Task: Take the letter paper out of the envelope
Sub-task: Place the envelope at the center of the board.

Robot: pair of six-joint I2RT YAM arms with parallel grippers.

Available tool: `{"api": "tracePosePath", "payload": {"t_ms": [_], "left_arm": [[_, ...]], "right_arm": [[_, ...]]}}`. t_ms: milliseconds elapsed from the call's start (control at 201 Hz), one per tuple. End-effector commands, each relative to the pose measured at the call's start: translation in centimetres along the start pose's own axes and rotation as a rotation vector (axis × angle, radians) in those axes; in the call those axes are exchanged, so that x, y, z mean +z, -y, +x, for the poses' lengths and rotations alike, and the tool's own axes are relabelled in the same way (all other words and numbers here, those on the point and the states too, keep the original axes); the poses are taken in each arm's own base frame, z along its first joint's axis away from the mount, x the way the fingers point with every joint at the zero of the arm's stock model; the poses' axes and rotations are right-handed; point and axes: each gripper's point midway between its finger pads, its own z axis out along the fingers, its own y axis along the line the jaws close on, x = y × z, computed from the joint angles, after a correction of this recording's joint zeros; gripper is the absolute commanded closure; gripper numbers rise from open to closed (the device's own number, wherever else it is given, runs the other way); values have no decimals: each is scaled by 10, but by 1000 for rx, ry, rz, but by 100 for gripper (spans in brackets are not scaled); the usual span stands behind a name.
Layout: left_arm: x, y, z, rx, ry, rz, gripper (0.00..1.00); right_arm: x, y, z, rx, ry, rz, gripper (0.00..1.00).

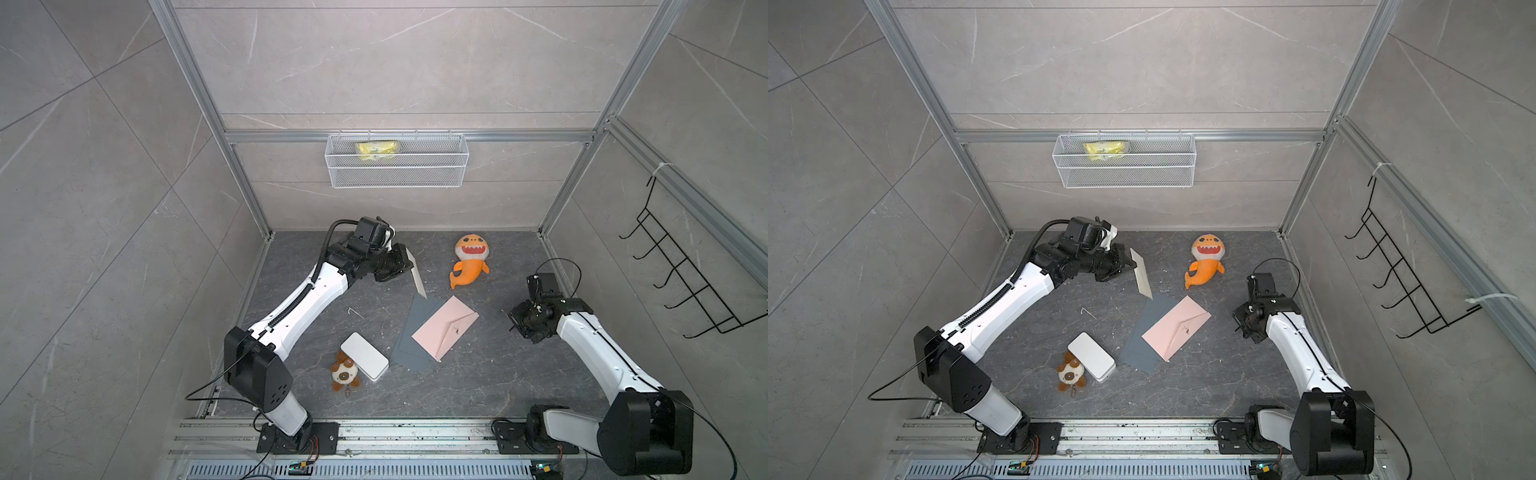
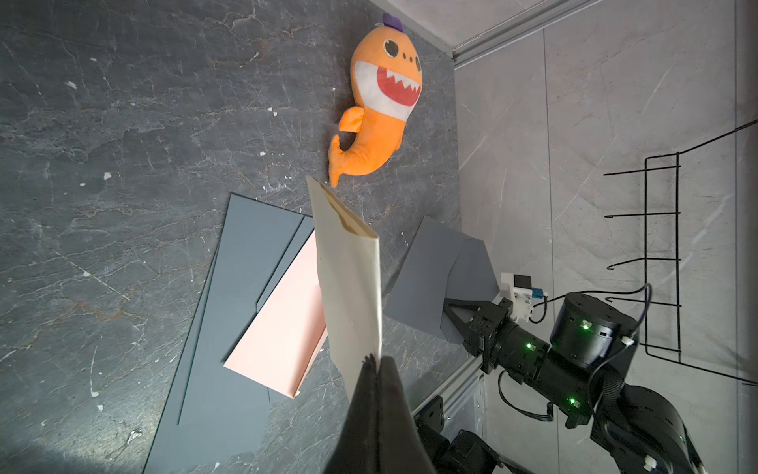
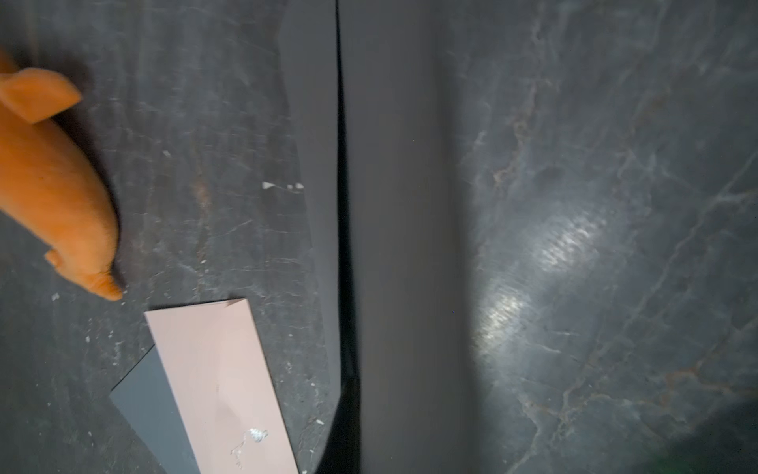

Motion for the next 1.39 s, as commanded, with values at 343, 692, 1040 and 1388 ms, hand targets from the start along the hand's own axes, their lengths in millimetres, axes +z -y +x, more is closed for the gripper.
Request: {"api": "tracePosePath", "payload": {"t_ms": [343,692,1040,1388], "left_arm": [[-19,27,-1,35,42,107,100],[-12,23,1,32,23,93,100],[-16,20,-14,25,-14,111,100],[-31,30,-50,-142,-107,292,100]], "right_arm": [[34,67,22,368,-66,129,80],[26,89,26,396,-77,249,47],[-64,20,4,133,20,90,28],[-159,-193,96,-504,-306,-685,20]]}}
